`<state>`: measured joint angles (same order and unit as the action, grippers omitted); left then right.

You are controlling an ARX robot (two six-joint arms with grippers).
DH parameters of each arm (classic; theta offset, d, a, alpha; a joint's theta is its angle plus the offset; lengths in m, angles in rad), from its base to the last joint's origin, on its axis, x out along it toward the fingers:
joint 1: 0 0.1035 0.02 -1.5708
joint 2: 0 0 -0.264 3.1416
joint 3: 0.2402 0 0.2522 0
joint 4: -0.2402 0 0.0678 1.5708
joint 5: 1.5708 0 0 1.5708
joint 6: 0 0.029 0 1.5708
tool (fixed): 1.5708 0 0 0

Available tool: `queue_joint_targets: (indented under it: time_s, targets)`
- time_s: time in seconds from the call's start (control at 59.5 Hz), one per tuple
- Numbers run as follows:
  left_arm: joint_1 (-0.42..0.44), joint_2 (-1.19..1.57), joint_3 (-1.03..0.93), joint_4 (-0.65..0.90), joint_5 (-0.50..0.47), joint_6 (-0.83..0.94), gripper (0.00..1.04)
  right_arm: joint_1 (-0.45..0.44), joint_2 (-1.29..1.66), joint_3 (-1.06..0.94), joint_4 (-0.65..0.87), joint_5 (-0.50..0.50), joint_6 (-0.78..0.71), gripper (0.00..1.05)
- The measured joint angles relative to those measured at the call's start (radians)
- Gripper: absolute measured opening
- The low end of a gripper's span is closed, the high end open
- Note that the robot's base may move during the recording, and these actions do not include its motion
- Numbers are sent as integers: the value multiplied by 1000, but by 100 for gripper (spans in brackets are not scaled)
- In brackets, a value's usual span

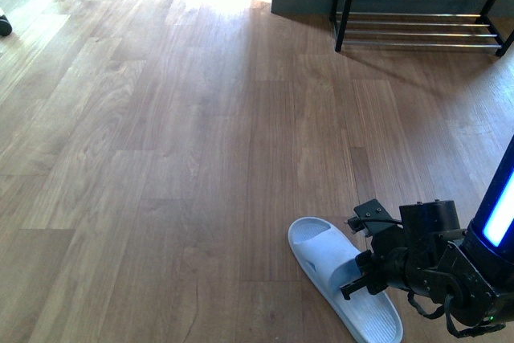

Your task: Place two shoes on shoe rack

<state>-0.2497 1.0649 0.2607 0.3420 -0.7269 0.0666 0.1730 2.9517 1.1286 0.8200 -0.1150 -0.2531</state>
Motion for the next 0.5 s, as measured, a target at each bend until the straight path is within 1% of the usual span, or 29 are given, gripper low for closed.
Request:
queue_joint_targets:
  time_s: [0.017, 0.067, 0.286, 0.504]
  targets:
    - [0, 0, 0, 0, 0, 0, 2, -3, -3, -5, 4, 1, 0, 6]
    - [0, 0, 0, 0, 0, 0, 2, -8, -11, -16, 6, 0, 1, 1]
    - [0, 0, 0, 0, 0, 0, 2, -47, -149, -135, 25, 13, 1, 1]
    - [0, 0, 0, 0, 0, 0, 2, -95, -494, -300, 12, 14, -40, 1]
